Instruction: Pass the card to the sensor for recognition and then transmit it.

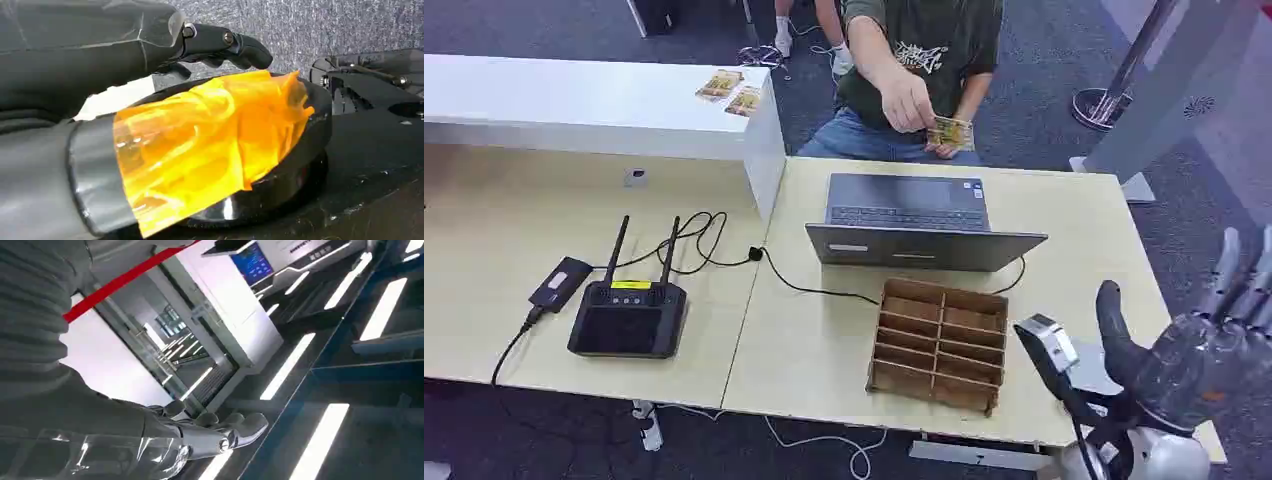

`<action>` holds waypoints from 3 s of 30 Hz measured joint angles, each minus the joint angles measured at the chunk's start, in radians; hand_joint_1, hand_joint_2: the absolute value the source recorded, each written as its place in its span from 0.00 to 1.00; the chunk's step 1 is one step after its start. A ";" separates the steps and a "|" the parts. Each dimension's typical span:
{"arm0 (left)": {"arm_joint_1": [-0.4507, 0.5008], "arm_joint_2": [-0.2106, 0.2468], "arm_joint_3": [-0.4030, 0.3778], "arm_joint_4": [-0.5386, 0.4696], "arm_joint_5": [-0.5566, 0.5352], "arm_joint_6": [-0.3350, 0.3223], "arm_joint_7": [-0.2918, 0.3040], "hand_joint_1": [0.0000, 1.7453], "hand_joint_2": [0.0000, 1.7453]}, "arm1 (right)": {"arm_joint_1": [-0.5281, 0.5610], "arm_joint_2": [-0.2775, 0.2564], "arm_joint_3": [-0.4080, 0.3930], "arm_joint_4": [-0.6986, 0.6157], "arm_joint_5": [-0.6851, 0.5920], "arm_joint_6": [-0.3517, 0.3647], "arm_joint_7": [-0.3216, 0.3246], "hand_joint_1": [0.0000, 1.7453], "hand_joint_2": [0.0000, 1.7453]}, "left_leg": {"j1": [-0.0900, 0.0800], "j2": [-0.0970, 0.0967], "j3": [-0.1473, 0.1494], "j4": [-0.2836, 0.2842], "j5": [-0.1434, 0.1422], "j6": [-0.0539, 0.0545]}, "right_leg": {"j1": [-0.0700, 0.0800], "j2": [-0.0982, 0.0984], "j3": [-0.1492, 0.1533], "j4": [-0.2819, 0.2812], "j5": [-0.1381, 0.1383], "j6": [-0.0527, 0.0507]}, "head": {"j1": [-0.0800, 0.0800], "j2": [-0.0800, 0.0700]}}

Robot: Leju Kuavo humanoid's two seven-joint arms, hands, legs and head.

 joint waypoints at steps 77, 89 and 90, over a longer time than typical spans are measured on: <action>-0.024 0.007 -0.095 0.000 -0.032 -0.035 0.037 0.00 0.00 | -0.748 -0.150 0.364 0.831 -0.242 0.167 0.099 1.00 1.00 | 0.000 -0.001 -0.001 0.001 0.004 -0.001 | 0.000 0.000 -0.002 0.000 0.004 0.000 | 0.000 0.000; -0.024 0.007 -0.095 0.000 -0.029 -0.036 0.037 0.00 0.00 | -0.748 -0.150 0.364 0.831 -0.254 0.167 0.089 1.00 1.00 | 0.000 -0.001 -0.001 0.001 0.004 -0.001 | 0.000 0.000 -0.002 0.000 0.004 0.000 | 0.000 0.000; -0.024 0.007 -0.095 0.000 -0.029 -0.036 0.037 0.00 0.00 | -0.748 -0.150 0.364 0.831 -0.259 0.166 0.088 1.00 1.00 | 0.000 -0.001 -0.001 0.001 0.004 -0.001 | 0.000 0.000 -0.002 0.000 0.004 0.000 | 0.000 0.000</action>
